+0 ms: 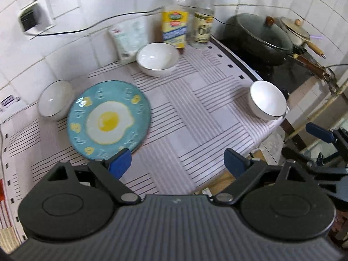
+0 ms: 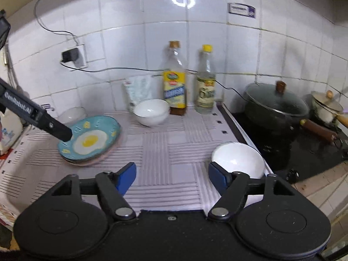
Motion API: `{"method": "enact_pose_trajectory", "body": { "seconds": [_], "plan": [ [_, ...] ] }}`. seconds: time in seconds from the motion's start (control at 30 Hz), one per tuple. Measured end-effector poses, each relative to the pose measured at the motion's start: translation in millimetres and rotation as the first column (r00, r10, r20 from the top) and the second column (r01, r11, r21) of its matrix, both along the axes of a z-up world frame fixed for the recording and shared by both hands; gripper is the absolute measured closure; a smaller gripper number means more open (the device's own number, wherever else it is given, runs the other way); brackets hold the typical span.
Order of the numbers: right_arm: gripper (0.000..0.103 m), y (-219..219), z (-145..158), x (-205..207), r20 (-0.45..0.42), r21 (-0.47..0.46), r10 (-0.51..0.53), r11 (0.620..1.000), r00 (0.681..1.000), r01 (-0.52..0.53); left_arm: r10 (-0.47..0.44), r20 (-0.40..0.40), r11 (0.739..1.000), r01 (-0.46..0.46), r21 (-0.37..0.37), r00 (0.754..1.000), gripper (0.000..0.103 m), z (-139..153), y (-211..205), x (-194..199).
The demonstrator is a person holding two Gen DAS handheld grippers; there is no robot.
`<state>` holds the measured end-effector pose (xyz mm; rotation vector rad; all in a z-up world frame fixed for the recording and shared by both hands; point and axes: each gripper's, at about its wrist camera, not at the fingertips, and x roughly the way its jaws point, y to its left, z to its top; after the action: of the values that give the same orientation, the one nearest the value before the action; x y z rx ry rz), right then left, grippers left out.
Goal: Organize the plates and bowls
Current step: 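Close the left gripper on the rim of the white bowl by the stove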
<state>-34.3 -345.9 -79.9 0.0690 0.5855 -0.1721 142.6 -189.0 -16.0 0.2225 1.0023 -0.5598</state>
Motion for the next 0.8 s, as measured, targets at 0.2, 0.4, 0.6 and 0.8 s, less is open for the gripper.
{"method": "enact_pose_trajectory", "body": {
  "seconds": [0.2,0.4,0.6,0.8],
  "plan": [
    [0.020,-34,-34,-8,-0.034,0.039,-0.065,0.997,0.997,0.066,-0.060,-0.028,0.994,0.058,-0.090,0.998,0.011,-23,-45,8],
    [0.011,-61,-69,-8,-0.029,0.019,-0.129,0.991,0.991,0.129,-0.123,-0.031,0.984,0.118,-0.133,0.992,0.011,-42,-100,11],
    [0.011,-84,-101,14,-0.017,0.015,-0.126,0.992,0.992,0.127,-0.151,-0.024,0.975,0.145,-0.167,0.988,0.011,-64,-146,16],
    [0.011,-106,-131,43,-0.064,-0.010,-0.119,0.993,0.991,0.118,-0.149,-0.055,0.979,0.139,-0.150,0.987,0.012,-88,-179,32]
  ]
}}
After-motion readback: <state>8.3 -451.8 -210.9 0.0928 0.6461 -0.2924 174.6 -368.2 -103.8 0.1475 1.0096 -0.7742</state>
